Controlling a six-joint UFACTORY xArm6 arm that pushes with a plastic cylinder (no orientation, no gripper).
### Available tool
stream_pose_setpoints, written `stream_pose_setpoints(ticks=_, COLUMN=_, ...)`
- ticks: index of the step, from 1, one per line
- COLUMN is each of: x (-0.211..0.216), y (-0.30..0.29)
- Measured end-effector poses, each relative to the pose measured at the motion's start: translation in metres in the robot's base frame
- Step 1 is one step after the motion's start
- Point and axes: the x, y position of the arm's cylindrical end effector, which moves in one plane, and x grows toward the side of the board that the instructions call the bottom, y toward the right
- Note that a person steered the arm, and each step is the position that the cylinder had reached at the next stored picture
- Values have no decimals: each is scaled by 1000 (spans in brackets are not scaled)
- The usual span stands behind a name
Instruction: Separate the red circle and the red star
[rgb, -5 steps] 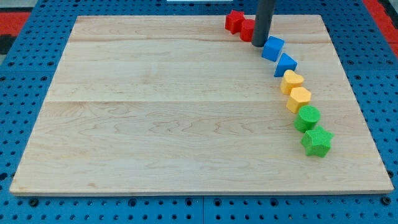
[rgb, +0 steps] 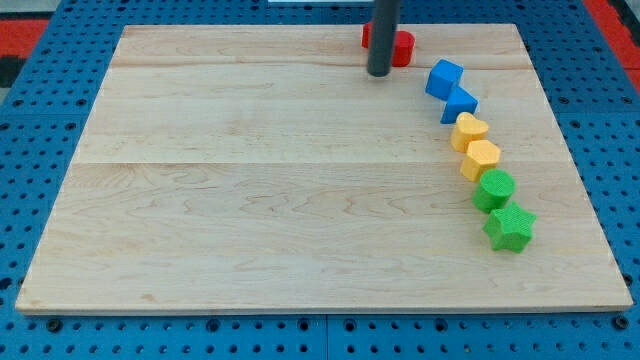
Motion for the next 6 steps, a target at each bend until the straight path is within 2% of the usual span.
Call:
stream_pose_setpoints(ticks=1, x=-15, y=-18)
stream_pose_setpoints(ticks=2, x=-41, y=-3)
stream_pose_setpoints(ticks=6, x=-49, y=58)
